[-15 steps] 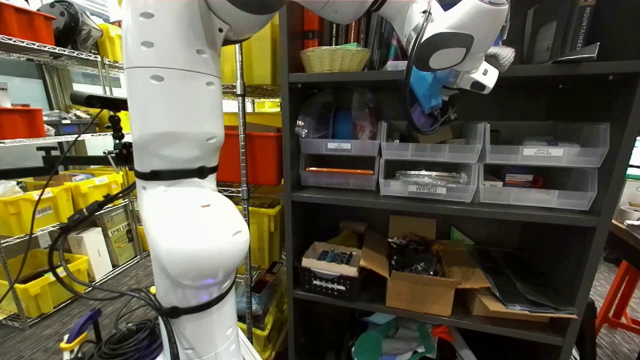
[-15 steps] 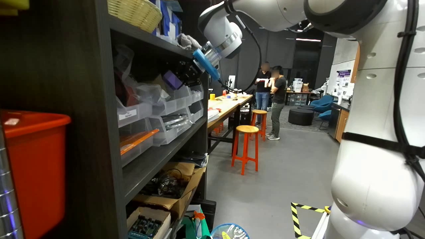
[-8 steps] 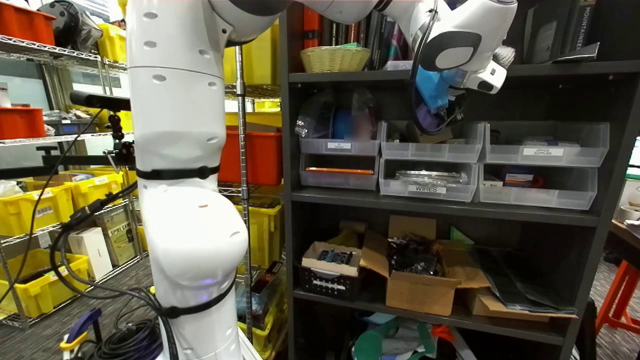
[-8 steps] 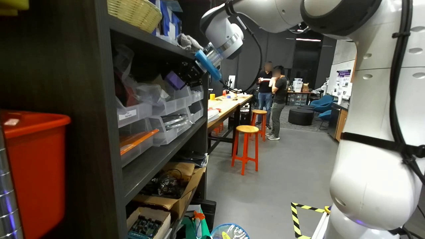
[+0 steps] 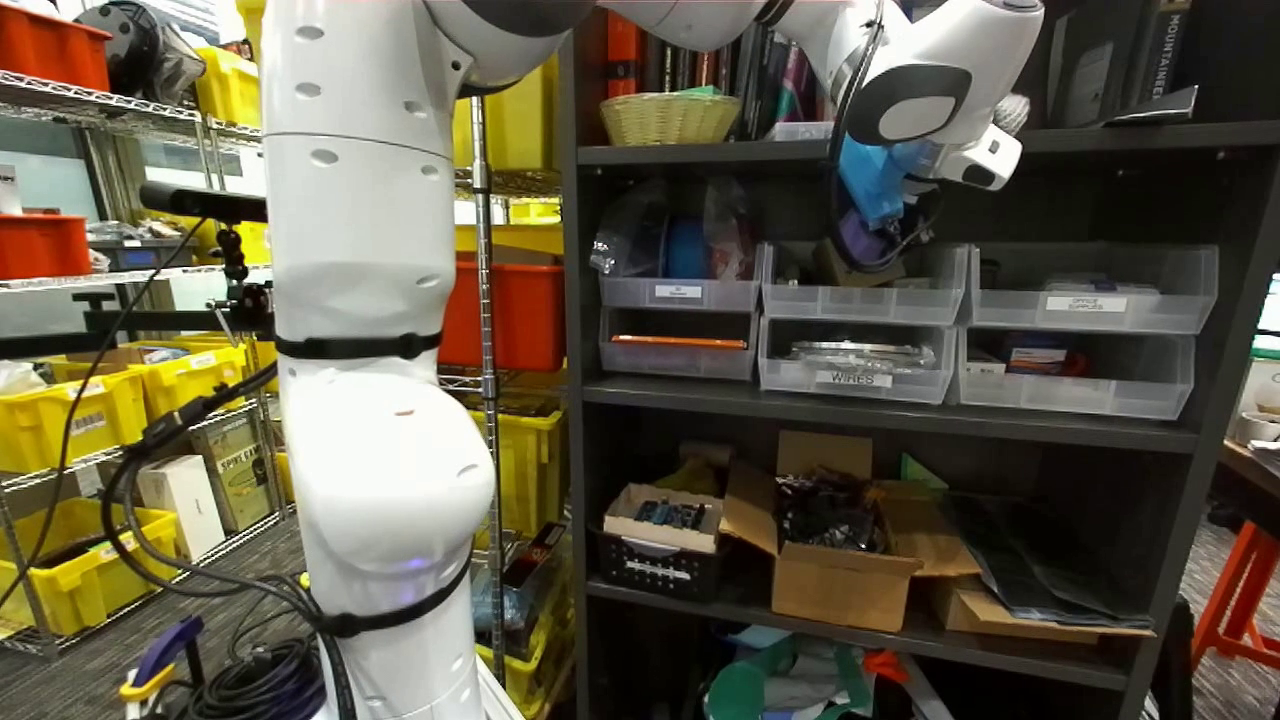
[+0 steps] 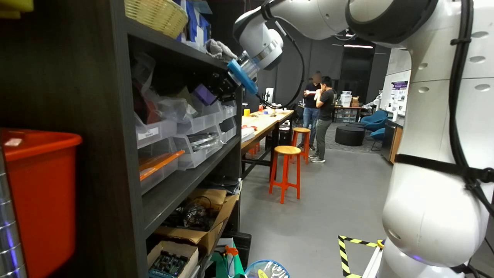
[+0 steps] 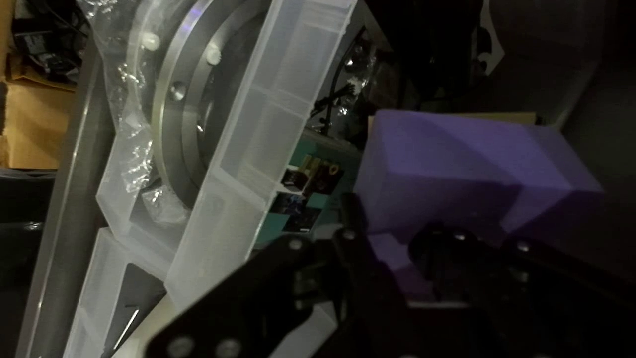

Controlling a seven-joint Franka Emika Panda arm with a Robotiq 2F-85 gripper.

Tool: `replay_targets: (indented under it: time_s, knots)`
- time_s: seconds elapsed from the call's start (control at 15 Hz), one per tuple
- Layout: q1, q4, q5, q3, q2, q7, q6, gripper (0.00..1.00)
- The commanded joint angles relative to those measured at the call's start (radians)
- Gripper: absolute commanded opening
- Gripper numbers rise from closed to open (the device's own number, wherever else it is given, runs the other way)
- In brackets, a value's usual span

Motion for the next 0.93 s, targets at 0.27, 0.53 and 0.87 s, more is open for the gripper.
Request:
replay_targets:
  time_s: [0.27, 0.53, 0.87]
  knots:
    - [-0.018, 0.044, 0.014, 0.011, 0.028, 0.019, -0.035, 0.58]
    - [-0.018, 0.044, 0.015, 0.012, 0.029, 0.021, -0.035, 0.83]
    - [-0.019, 0.027, 0.021, 0.012, 0.013, 0.012, -0.036, 1.0]
